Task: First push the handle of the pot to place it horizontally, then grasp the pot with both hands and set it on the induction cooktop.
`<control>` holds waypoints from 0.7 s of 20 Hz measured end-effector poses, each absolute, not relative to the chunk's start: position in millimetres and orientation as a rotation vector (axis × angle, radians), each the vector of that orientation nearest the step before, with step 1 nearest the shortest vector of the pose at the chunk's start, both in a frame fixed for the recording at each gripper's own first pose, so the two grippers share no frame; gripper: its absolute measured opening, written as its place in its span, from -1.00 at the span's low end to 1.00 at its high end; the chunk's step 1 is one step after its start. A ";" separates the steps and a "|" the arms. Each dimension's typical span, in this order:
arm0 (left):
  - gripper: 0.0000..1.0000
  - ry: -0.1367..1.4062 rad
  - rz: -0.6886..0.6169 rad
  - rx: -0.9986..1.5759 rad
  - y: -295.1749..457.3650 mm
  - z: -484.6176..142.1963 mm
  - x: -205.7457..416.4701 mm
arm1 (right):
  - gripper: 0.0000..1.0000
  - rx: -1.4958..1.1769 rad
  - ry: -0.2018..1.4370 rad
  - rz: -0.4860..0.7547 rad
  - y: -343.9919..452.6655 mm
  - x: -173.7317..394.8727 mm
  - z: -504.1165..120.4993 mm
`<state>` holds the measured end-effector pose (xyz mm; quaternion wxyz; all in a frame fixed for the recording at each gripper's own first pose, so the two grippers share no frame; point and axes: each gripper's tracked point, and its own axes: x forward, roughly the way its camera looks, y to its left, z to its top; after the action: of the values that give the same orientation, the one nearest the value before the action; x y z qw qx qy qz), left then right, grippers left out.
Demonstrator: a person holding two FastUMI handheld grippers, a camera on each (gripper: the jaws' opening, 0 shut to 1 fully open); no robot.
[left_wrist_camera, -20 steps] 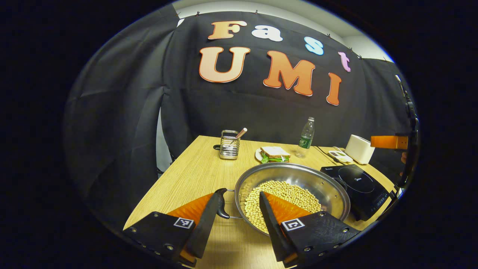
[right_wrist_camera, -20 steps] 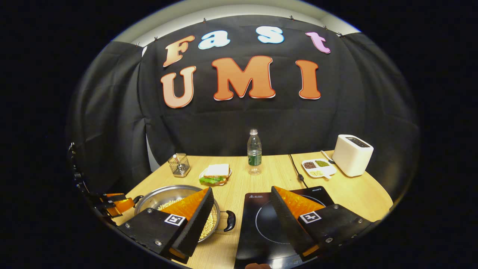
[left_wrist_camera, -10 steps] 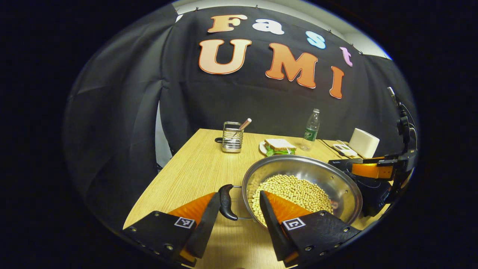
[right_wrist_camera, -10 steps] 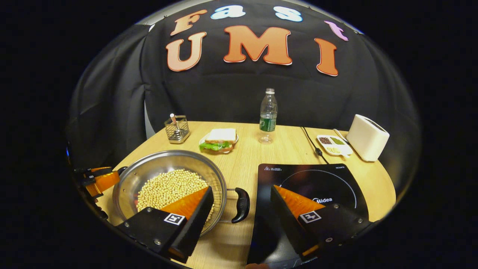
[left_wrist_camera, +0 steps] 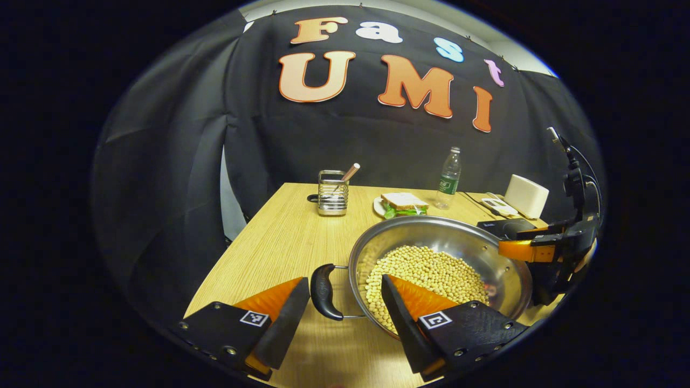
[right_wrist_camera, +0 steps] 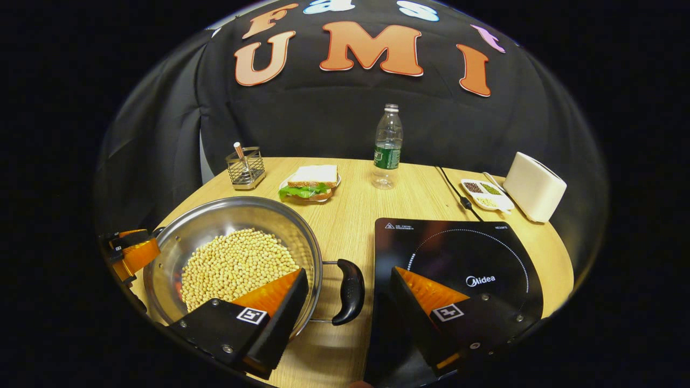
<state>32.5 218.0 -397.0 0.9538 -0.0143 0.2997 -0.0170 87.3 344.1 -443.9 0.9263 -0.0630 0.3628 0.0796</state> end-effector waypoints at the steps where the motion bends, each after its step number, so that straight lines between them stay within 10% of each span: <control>1: 0.72 0.619 -0.030 -0.040 219.3 -402.6 33.6 | 0.92 -0.133 0.749 0.162 344.5 87.7 -446.0; 6: 0.75 0.650 -0.021 -0.113 223.8 -414.7 31.6 | 0.92 -0.140 0.767 0.160 345.5 87.3 -455.2; 9: 0.34 0.683 0.002 -0.183 217.7 -422.3 29.0 | 0.34 -0.139 0.767 0.179 356.1 81.1 -452.1; 14: 0.00 0.715 0.064 -0.112 214.3 -411.8 18.2 | 0.02 -0.106 0.794 0.192 350.0 79.6 -450.3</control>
<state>18.2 214.3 -411.8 0.9347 -0.0548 0.3497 0.0315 79.6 350.0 -450.3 0.9164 -0.0513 0.3859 0.0932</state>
